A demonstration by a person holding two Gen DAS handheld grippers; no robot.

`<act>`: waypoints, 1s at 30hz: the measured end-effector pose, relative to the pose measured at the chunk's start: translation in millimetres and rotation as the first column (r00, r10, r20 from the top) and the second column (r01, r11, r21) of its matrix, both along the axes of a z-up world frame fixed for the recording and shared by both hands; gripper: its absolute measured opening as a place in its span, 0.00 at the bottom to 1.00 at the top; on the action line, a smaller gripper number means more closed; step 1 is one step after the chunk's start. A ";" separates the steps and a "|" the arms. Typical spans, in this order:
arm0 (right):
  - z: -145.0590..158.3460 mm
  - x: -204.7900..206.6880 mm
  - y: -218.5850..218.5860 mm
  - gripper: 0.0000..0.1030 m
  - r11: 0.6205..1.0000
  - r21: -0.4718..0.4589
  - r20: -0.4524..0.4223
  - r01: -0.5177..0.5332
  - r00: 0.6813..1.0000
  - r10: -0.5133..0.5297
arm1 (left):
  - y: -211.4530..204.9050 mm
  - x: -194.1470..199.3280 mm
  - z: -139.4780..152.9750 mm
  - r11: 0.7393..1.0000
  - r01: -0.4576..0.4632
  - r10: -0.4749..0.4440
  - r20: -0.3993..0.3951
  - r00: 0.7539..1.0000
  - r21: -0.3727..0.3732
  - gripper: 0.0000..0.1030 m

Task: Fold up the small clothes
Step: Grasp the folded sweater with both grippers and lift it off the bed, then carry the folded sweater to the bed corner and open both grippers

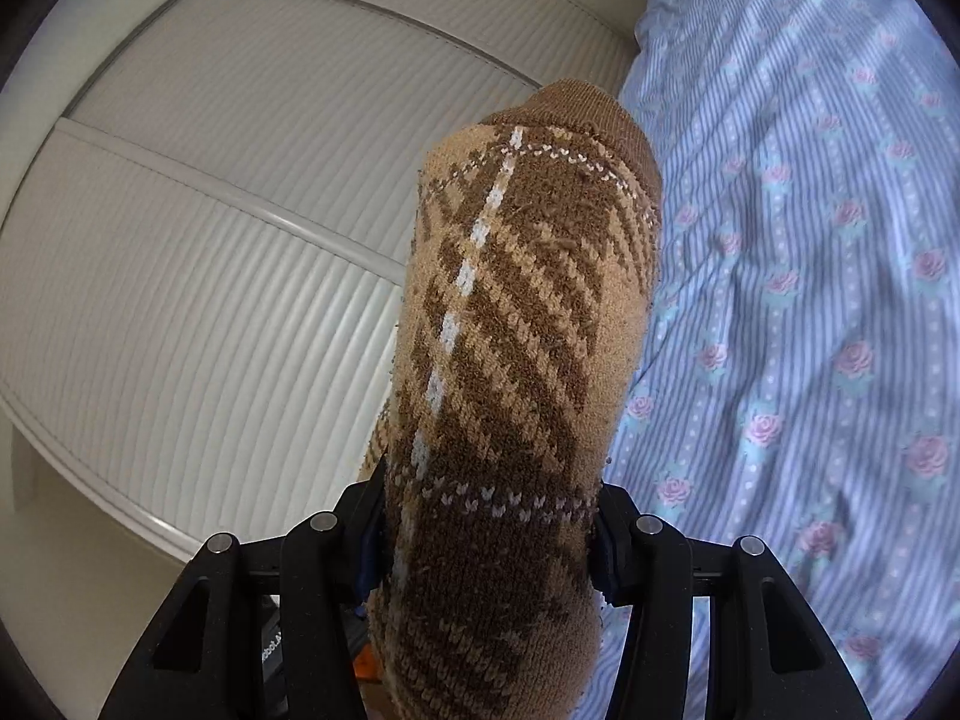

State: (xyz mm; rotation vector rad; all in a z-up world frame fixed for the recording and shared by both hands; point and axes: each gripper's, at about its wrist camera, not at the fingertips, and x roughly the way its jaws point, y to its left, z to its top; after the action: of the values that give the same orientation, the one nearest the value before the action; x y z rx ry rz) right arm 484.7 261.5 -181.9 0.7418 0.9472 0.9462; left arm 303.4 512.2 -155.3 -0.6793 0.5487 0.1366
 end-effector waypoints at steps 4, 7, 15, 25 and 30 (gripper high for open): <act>-39.2 7.6 20.1 0.52 0.997 -0.071 -0.023 0.015 1.000 -0.016 | 15.2 6.3 -53.7 0.997 0.001 -0.004 -0.040 0.999 -0.071 0.34; -57.6 6.8 17.0 0.52 0.990 -0.136 -0.020 0.026 0.999 -0.029 | 9.2 5.8 -72.8 0.998 0.016 -0.018 -0.029 0.999 -0.057 0.36; -54.3 -9.1 18.8 0.65 0.975 -0.219 -0.008 0.038 0.999 -0.041 | 1.2 1.7 -87.3 0.999 -0.021 0.019 -0.053 0.998 -0.043 0.58; 41.1 -57.4 4.8 0.78 0.885 -0.396 0.403 0.244 0.912 -0.071 | -48.4 -58.7 -17.6 0.973 -0.086 0.076 0.051 0.996 0.213 0.67; 71.9 -74.9 36.1 0.95 0.849 -0.477 0.654 0.226 0.737 0.171 | -84.0 -46.1 0.5 0.940 0.038 -0.071 0.085 0.994 0.340 0.74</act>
State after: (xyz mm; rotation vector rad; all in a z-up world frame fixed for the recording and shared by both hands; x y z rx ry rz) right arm 409.8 297.6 -110.0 -0.0981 0.4818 0.7758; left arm 257.3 428.2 -154.8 -0.3324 0.4369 0.1414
